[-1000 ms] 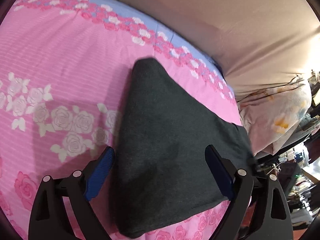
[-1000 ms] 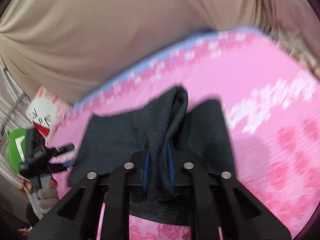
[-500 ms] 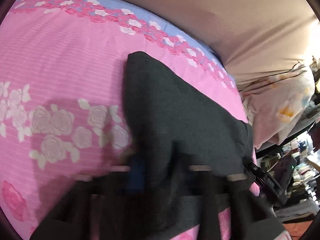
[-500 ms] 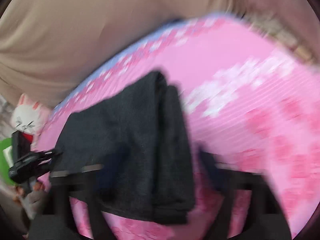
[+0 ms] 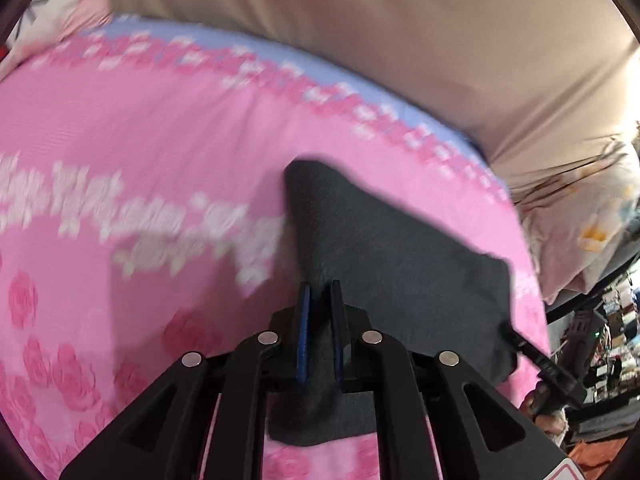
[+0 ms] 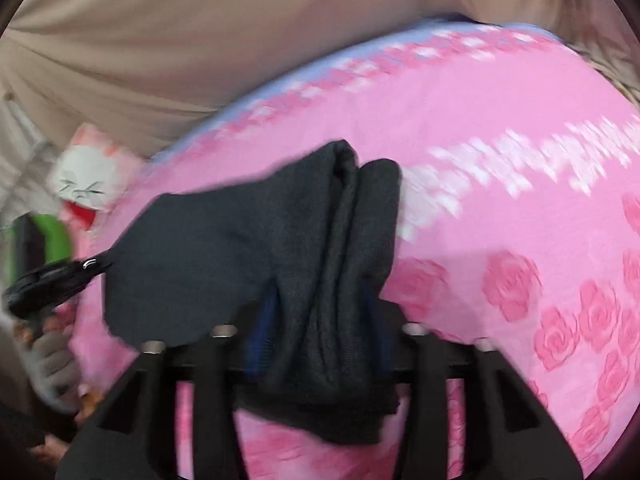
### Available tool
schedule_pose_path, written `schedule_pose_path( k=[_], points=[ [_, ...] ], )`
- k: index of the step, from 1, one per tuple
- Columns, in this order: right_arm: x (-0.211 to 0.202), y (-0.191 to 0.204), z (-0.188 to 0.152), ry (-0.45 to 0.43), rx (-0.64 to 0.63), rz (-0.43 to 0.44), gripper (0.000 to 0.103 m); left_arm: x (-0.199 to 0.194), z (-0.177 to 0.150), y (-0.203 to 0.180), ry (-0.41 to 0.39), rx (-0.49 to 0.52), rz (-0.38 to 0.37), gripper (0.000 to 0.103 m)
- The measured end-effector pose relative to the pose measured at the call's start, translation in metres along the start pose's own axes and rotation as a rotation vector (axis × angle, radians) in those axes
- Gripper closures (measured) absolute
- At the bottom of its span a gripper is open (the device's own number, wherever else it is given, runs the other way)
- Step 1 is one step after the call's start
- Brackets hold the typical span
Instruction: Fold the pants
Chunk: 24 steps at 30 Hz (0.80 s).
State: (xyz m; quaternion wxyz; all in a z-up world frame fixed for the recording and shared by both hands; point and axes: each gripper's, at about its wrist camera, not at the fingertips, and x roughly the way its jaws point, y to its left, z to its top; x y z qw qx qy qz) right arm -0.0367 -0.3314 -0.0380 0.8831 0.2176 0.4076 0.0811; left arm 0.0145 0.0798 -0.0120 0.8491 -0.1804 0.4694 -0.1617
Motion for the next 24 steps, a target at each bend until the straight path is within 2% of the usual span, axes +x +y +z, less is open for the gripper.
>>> schedule_pose_path(
  k=[2, 3, 6, 9, 10, 12, 13, 14, 15, 16, 19, 20, 22, 23, 24],
  points=[
    [-0.018, -0.003, 0.001, -0.049, 0.034, 0.008, 0.043, -0.008, -0.01, -0.004, -0.046, 0.017, 0.035, 0.077],
    [-0.027, 0.002, 0.003, -0.079, 0.018, 0.0, 0.043, -0.013, -0.012, -0.007, -0.071, 0.024, 0.049, 0.061],
    [-0.041, 0.029, 0.016, -0.121, -0.064, 0.024, 0.043, -0.033, -0.013, -0.035, -0.171, 0.081, 0.066, 0.052],
    [-0.019, 0.044, 0.031, -0.104, -0.124, 0.015, 0.036, -0.037, -0.018, -0.067, -0.213, 0.171, 0.034, 0.019],
    [-0.008, 0.046, 0.035, -0.091, -0.129, -0.002, 0.031, -0.034, -0.022, -0.075, -0.211, 0.199, 0.037, 0.018],
    [0.026, 0.041, 0.043, -0.037, -0.112, -0.033, 0.034, -0.013, -0.03, -0.094, -0.175, 0.255, 0.066, 0.018],
    [0.036, 0.038, 0.042, -0.003, -0.103, -0.046, 0.057, -0.005, -0.032, -0.096, -0.155, 0.269, 0.071, 0.018],
    [0.041, 0.039, 0.044, 0.015, -0.099, -0.03, 0.071, 0.004, -0.035, -0.098, -0.13, 0.274, 0.076, 0.018],
    [0.033, 0.045, 0.046, -0.004, -0.113, -0.017, 0.081, 0.013, -0.037, -0.098, -0.102, 0.276, 0.075, 0.018],
    [0.022, 0.053, 0.048, -0.034, -0.136, -0.007, 0.083, 0.018, -0.039, -0.097, -0.086, 0.274, 0.077, 0.018],
    [-0.013, 0.068, 0.052, -0.137, -0.191, 0.039, 0.082, 0.027, -0.04, -0.091, -0.067, 0.26, 0.081, 0.018],
    [-0.008, 0.064, 0.053, -0.129, -0.192, 0.012, 0.075, 0.028, -0.041, -0.089, -0.065, 0.257, 0.083, 0.018],
    [0.026, 0.049, 0.051, -0.026, -0.204, -0.099, 0.061, 0.034, -0.044, -0.086, -0.064, 0.252, 0.096, 0.018],
    [0.037, 0.034, 0.045, 0.014, -0.155, -0.133, 0.057, 0.034, -0.045, -0.087, -0.067, 0.261, 0.092, 0.018],
    [0.03, 0.026, 0.038, -0.005, -0.095, -0.06, 0.057, 0.034, -0.046, -0.088, -0.072, 0.269, 0.092, 0.016]
  ],
)
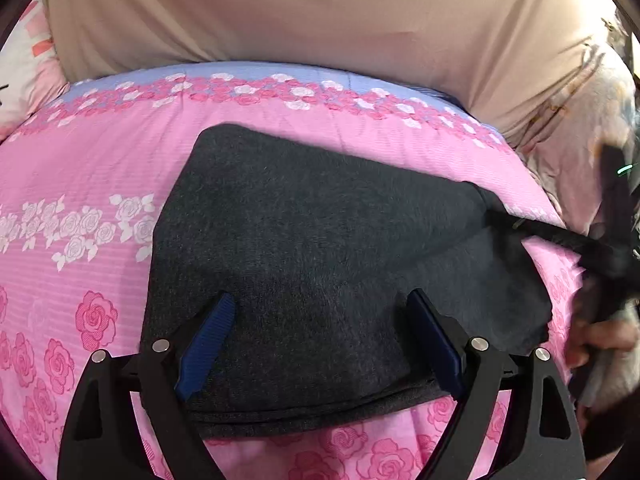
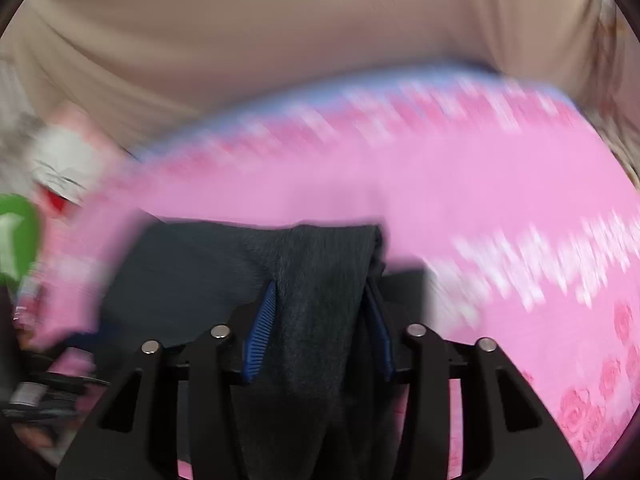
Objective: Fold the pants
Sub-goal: 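Release the pants and flatten the folded stack with both grippers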
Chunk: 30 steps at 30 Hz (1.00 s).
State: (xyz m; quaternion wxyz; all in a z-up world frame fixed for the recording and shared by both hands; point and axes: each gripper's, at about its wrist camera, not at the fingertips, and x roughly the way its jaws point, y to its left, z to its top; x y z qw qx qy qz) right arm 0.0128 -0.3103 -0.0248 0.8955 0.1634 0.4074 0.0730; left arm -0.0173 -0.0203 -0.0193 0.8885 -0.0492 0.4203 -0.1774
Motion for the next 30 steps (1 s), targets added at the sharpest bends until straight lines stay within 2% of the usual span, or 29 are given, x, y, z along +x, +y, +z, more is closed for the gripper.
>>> schedule_pose_path(
  k=[2, 4, 6, 7, 9, 10, 13, 15, 16, 17, 18, 19, 21, 23, 25, 26, 29, 30],
  points=[
    [-0.025, 0.001, -0.012, -0.043, 0.026, 0.046, 0.057, 0.001, -0.002, 0.0, -0.002, 0.006, 0.003, 0.016],
    [-0.048, 0.008, -0.026, -0.083, 0.013, 0.045, 0.057, 0.001, -0.002, -0.001, -0.007, 0.005, 0.003, 0.016],
    [-0.063, 0.016, -0.042, -0.076, -0.015, 0.038, 0.057, 0.003, -0.002, -0.001, -0.008, 0.005, 0.009, 0.015],
    [-0.064, 0.019, -0.051, -0.06, -0.04, 0.025, 0.06, 0.003, -0.002, -0.002, -0.008, 0.008, 0.009, 0.013],
    [-0.051, 0.022, -0.064, -0.006, -0.074, -0.003, 0.075, 0.004, -0.003, -0.004, -0.008, 0.015, 0.011, 0.012],
    [-0.044, 0.019, -0.069, 0.016, -0.075, -0.008, 0.076, 0.004, -0.003, -0.004, -0.008, 0.015, 0.012, 0.012],
    [-0.049, 0.01, -0.066, 0.011, 0.004, 0.05, 0.073, 0.003, -0.004, -0.004, -0.012, 0.013, 0.014, 0.012],
    [-0.055, 0.015, -0.069, 0.029, 0.005, 0.083, 0.06, 0.003, -0.005, -0.005, -0.016, 0.014, 0.02, 0.012],
    [-0.053, 0.018, -0.07, 0.033, -0.009, 0.087, 0.059, 0.003, -0.005, -0.005, -0.017, 0.015, 0.023, 0.012],
    [-0.048, 0.024, -0.074, 0.026, -0.044, 0.056, 0.061, 0.003, -0.005, -0.005, -0.017, 0.016, 0.026, 0.012],
    [-0.046, 0.027, -0.077, 0.017, -0.07, 0.031, 0.07, 0.003, -0.005, -0.006, -0.016, 0.017, 0.03, 0.012],
    [-0.044, 0.031, -0.078, 0.002, -0.1, -0.003, 0.074, 0.003, -0.005, -0.006, -0.015, 0.018, 0.035, 0.012],
    [-0.054, 0.036, -0.074, -0.032, -0.114, -0.011, 0.089, 0.003, -0.005, -0.007, -0.014, 0.022, 0.041, 0.012],
    [-0.081, 0.034, -0.068, -0.099, -0.11, 0.007, 0.091, 0.003, -0.005, -0.007, -0.012, 0.026, 0.045, 0.012],
    [-0.092, 0.029, -0.063, -0.128, -0.111, -0.023, 0.099, 0.003, -0.005, -0.009, -0.013, 0.035, 0.052, 0.012],
    [-0.088, 0.022, -0.062, -0.119, -0.104, -0.067, 0.099, 0.004, -0.005, -0.009, -0.012, 0.036, 0.056, 0.012],
    [-0.047, -0.014, -0.076, -0.01, -0.042, -0.194, 0.099, 0.004, -0.004, -0.009, -0.01, 0.037, 0.059, 0.012],
    [-0.051, -0.017, -0.076, -0.035, -0.012, -0.163, 0.098, 0.004, -0.005, -0.01, -0.01, 0.039, 0.06, 0.012]
  ],
)
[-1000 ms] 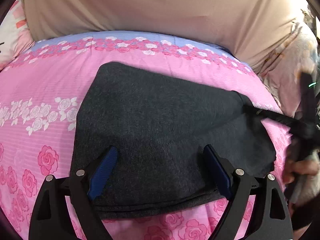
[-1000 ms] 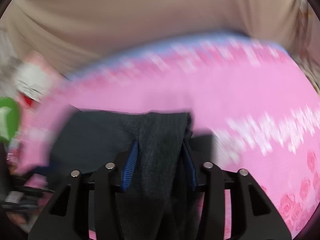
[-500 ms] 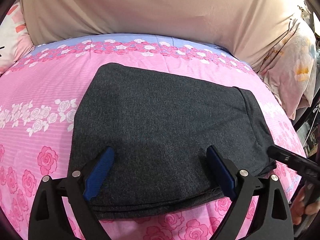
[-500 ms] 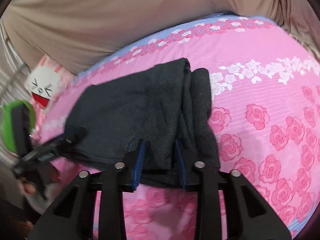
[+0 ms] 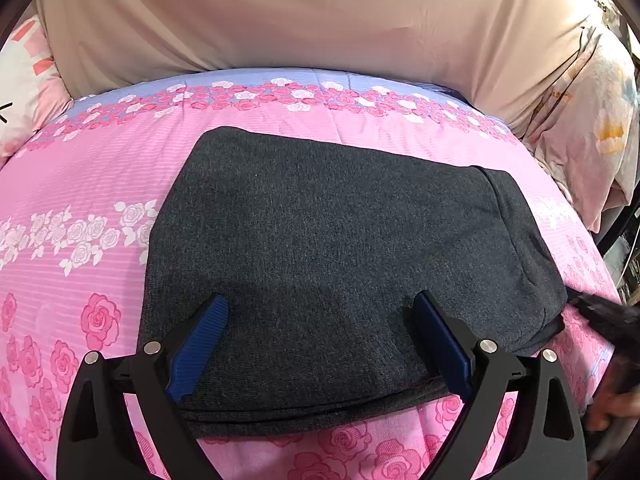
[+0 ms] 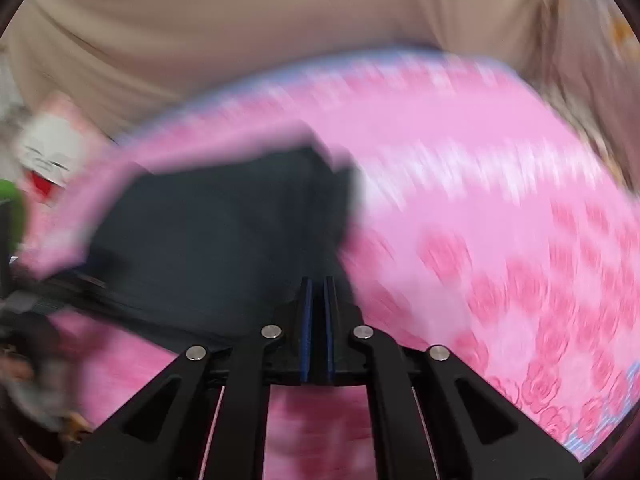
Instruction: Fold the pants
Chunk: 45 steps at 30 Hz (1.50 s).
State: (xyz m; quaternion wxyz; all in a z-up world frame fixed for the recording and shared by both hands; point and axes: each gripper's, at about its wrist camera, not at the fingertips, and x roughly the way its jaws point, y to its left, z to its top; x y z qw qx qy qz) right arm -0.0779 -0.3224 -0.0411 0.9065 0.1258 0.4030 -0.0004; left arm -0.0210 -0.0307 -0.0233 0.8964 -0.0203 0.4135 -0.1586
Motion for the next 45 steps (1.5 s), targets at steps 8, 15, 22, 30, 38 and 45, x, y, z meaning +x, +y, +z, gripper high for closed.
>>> schedule_pose_path(
  k=[8, 15, 22, 30, 38, 45],
  points=[
    [-0.038, 0.063, 0.021, -0.071, -0.104, 0.214, 0.093, 0.001, -0.001, -0.002, 0.001, 0.007, 0.019, 0.011],
    [0.0, 0.051, 0.028, 0.012, -0.03, 0.196, 0.091, 0.002, -0.001, -0.003, 0.0, 0.014, 0.022, 0.011],
    [0.022, 0.079, 0.08, -0.036, -0.115, 0.202, 0.081, -0.005, -0.003, 0.001, -0.031, -0.01, -0.003, 0.011],
    [0.039, 0.048, 0.098, -0.038, -0.003, 0.16, 0.078, -0.041, 0.033, 0.036, -0.13, -0.098, -0.022, 0.011],
    [0.02, 0.056, 0.022, 0.056, -0.143, 0.17, 0.078, 0.034, 0.087, 0.061, 0.05, -0.18, 0.041, 0.011],
    [-0.018, 0.05, 0.029, -0.031, -0.098, 0.167, 0.058, 0.047, 0.068, 0.052, 0.092, -0.144, 0.142, 0.011]
  ],
)
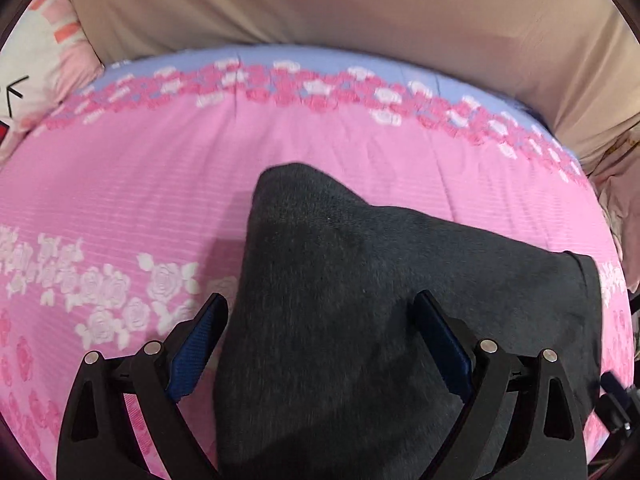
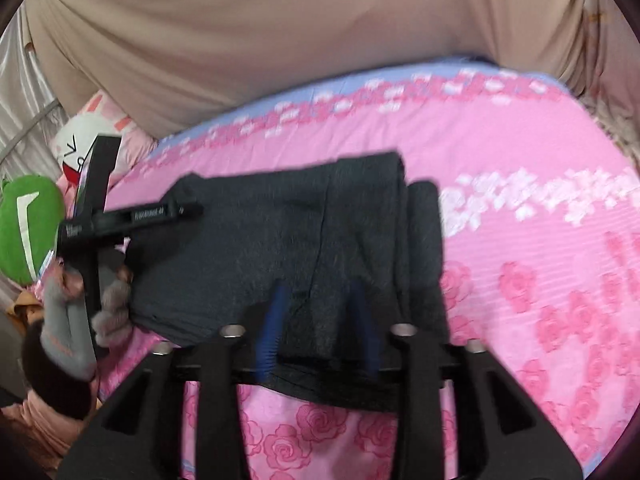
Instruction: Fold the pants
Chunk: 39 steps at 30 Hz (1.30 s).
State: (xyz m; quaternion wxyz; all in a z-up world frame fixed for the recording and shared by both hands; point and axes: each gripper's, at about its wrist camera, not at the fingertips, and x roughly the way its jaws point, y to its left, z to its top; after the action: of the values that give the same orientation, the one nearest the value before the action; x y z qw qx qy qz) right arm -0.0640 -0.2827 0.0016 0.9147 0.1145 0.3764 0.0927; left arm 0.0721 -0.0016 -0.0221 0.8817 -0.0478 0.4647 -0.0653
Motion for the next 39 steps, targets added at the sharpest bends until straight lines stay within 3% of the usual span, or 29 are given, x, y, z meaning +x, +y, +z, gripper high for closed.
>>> schedule_pose_path(
  k=[8, 12, 23, 25, 29, 32, 35, 39],
  points=[
    [0.008, -0.015, -0.001, 0.009, 0.041, -0.028, 0.057, -0.013, -0.018, 0.0, -0.004, 0.015, 0.059, 0.011],
    [0.016, -0.015, -0.006, 0.027, 0.047, -0.033, 0.05, -0.017, -0.021, 0.002, -0.003, 0.011, 0.058, 0.011],
    [0.023, -0.015, -0.013, 0.044, 0.05, -0.025, 0.049, -0.023, -0.028, 0.003, -0.001, 0.02, 0.055, 0.011],
    [0.024, -0.011, -0.014, 0.044, 0.036, -0.016, 0.055, -0.024, -0.03, 0.003, 0.0, 0.019, 0.053, 0.011],
    [0.034, -0.016, -0.014, 0.042, 0.063, -0.002, 0.057, -0.029, -0.036, 0.002, -0.001, 0.014, 0.038, 0.011],
    [0.024, -0.022, -0.009, 0.016, 0.076, 0.01, 0.091, -0.035, -0.041, 0.004, 0.009, 0.0, -0.005, 0.011],
    [-0.004, -0.024, -0.007, -0.028, 0.085, 0.073, 0.094, -0.047, -0.046, 0.009, -0.001, -0.009, -0.036, 0.011],
    [0.02, -0.033, -0.021, 0.053, 0.074, 0.013, 0.09, -0.051, -0.059, 0.019, 0.0, -0.02, -0.083, 0.011]
  ],
)
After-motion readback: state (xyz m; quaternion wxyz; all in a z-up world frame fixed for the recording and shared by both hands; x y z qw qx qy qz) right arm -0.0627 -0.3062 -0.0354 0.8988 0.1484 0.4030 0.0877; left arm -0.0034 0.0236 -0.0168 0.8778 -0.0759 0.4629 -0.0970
